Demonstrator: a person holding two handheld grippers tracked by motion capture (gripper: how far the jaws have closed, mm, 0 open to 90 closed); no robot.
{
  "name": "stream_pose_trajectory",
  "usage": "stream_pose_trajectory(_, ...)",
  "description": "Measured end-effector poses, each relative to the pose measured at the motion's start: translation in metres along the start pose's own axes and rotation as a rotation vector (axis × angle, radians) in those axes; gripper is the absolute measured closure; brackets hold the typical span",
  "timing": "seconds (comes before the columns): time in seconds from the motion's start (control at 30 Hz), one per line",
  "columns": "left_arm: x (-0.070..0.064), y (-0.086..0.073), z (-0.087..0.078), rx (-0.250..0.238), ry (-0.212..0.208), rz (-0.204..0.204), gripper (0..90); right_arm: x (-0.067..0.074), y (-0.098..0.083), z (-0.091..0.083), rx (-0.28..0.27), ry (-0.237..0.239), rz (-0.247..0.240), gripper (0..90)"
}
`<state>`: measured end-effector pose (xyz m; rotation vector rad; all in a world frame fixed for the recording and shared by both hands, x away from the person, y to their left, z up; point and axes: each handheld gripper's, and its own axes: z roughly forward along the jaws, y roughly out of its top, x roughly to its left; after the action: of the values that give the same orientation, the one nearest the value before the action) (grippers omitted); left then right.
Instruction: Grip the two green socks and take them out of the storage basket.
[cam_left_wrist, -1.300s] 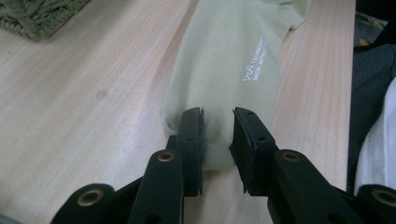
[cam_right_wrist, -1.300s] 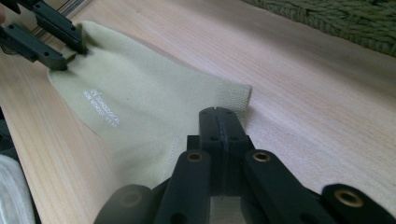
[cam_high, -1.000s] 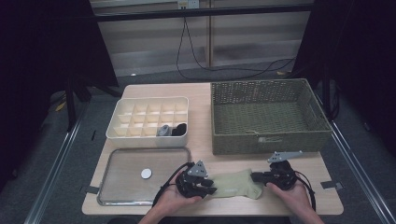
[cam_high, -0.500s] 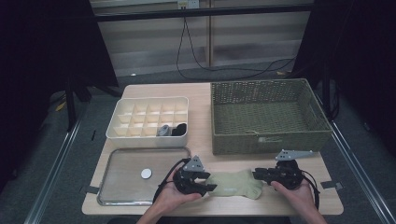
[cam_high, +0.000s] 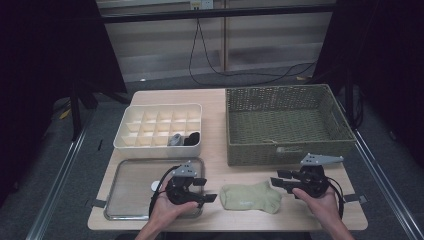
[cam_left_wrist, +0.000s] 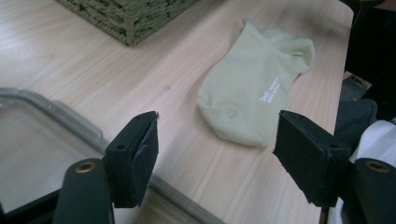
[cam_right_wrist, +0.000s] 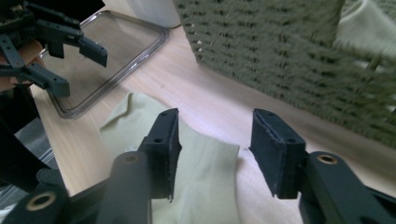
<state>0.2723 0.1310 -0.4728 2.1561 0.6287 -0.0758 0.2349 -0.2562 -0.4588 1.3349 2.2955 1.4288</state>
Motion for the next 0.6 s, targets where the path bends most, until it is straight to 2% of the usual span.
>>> stream_pose_trajectory(0.03, 0.000, -0.002, 0.000, 0.005, 0.013, 0.008, 29.4, 0.000, 0.002, -0.001, 0.000, -0.007, -0.003, 48.8)
stream_pose_trajectory(0.1, 0.000, -0.004, -0.001, 0.011, 0.007, 0.001, 27.4, 0.000, 0.006, -0.001, -0.003, -0.008, -0.003, 46.1)
stream_pose_trajectory(0.2, -0.002, -0.006, -0.005, -0.005, 0.002, 0.000, 23.6, 0.002, 0.013, -0.003, -0.015, -0.009, -0.004, 43.5)
stream_pose_trajectory(0.3, -0.001, -0.009, -0.009, -0.025, -0.003, -0.009, 22.8, 0.003, 0.017, -0.004, -0.015, 0.004, -0.009, 45.0)
stream_pose_trajectory(0.37, 0.000, -0.010, -0.011, -0.016, 0.012, -0.017, 22.5, 0.006, 0.020, -0.005, -0.009, 0.003, -0.015, 44.5)
stream_pose_trajectory(0.4, 0.000, -0.011, -0.011, -0.007, 0.014, -0.020, 22.3, 0.006, 0.022, -0.005, -0.018, 0.007, -0.002, 43.7)
stream_pose_trajectory(0.5, 0.000, -0.012, -0.011, -0.006, 0.018, -0.022, 21.8, 0.006, 0.031, -0.007, -0.037, 0.010, -0.006, 43.8)
stream_pose_trajectory(0.6, 0.000, -0.014, -0.013, -0.009, 0.027, -0.027, 20.5, 0.009, 0.042, -0.011, -0.042, -0.004, -0.031, 43.9)
